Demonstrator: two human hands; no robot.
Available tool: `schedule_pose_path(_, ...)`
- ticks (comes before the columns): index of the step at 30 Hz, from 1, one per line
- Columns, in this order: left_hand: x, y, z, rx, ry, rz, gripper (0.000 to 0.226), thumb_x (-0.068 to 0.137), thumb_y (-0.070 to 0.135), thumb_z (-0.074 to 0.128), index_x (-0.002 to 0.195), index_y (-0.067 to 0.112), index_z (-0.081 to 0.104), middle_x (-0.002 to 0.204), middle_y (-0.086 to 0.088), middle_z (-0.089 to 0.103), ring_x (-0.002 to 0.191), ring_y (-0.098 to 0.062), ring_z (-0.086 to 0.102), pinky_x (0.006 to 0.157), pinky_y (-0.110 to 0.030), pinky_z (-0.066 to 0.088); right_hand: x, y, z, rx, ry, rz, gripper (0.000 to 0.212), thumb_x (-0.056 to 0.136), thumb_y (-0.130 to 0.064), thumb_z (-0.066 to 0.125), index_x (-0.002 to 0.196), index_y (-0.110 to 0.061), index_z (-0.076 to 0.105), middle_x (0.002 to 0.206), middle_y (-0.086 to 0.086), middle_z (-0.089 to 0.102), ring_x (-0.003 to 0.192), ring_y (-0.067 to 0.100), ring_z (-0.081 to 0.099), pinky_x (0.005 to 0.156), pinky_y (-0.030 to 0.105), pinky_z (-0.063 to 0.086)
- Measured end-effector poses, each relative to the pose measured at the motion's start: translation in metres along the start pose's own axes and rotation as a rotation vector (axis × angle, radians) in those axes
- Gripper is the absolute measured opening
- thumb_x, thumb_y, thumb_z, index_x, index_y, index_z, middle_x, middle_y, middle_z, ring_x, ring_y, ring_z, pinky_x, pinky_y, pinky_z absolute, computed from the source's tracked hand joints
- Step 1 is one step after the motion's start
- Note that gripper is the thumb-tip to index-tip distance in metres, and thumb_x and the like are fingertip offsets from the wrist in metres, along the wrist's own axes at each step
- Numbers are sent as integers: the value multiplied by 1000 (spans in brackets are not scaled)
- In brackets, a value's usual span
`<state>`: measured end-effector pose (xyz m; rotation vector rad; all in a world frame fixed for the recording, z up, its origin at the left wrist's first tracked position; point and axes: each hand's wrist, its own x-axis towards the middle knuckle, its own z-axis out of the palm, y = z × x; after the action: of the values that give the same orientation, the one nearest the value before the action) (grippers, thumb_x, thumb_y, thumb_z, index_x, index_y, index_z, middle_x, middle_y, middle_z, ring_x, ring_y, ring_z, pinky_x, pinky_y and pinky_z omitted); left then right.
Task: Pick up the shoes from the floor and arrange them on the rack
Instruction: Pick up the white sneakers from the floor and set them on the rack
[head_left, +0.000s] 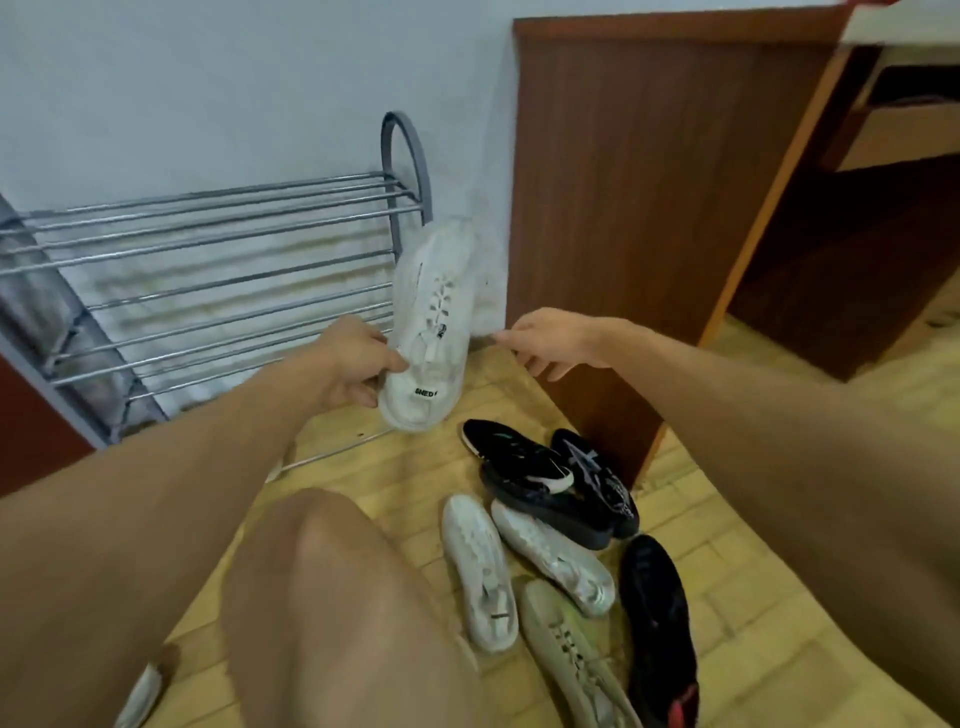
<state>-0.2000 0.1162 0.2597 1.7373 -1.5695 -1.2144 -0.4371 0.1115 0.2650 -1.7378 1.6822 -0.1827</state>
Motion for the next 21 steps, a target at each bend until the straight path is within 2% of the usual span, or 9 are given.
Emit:
schedule_pose_path(3,15,11,40,20,-34,-17,25,81,3,67,105,-3,64,90,-18,63,68,-26,58,58,-36,52,1,38,5,158,9,40,65,95,-58,31,140,-12,42,131,14,56,109,29,61,79,33,55)
schedule_pose_path(5,28,6,73,31,-53,-38,18,82,4,66,100,2,65,92,-16,65,68,-23,59,61,-36,52,7,71,17,128,-14,95,64,96,-56,29,140,-11,42,131,15,57,107,28,62,73,29,55)
schedule_pose_path(7,43,-9,106,25,-73,-64,21,82,4,64,103,2,63,100,-18,66,78,-27,62,70,-41,55,15,108,33,108,-60,191,60,97,-53,32,135,-9,46,122,11,59,99,25,63,70,29,54)
schedule_pose_path(9,57,-31,136,58,-82,-81,27,81,6,63,107,-1,64,105,-20,67,89,-31,65,78,-44,57,24,146,54,117,-109,300,46,98,-48,37,111,-7,56,100,10,61,82,22,63,61,27,50)
schedule_pose_path(12,73,-71,166,46,-92,-130,22,81,6,62,103,2,67,101,-16,69,85,-28,65,66,-34,56,33,197,90,47,-159,405,42,99,-41,40,76,-7,50,70,7,50,56,18,47,51,26,42)
schedule_pose_path(14,79,-100,177,56,-114,-174,16,81,4,62,96,7,67,97,-12,69,77,-23,65,58,-31,56,37,223,118,11,-173,455,47,100,-40,37,65,-9,44,64,6,46,53,17,43,59,30,44)
schedule_pose_path(16,80,-133,180,50,-133,-235,16,77,0,63,87,12,65,94,-11,69,77,-24,65,62,-34,58,41,239,151,-68,-220,496,48,101,-40,35,61,-14,40,64,3,42,55,15,39,73,35,43)
schedule_pose_path(19,82,-175,173,7,-135,-320,27,70,-5,65,89,13,69,86,-7,70,74,-22,65,61,-31,55,53,246,191,-141,-306,540,45,101,-42,33,74,-9,48,82,8,52,69,21,48,79,37,39)
schedule_pose_path(21,83,-193,165,14,-130,-362,32,66,-5,70,92,14,70,80,-4,70,70,-20,63,56,-28,51,63,250,211,-87,-223,612,38,99,-35,38,119,-4,52,119,20,53,103,33,56,87,40,41)
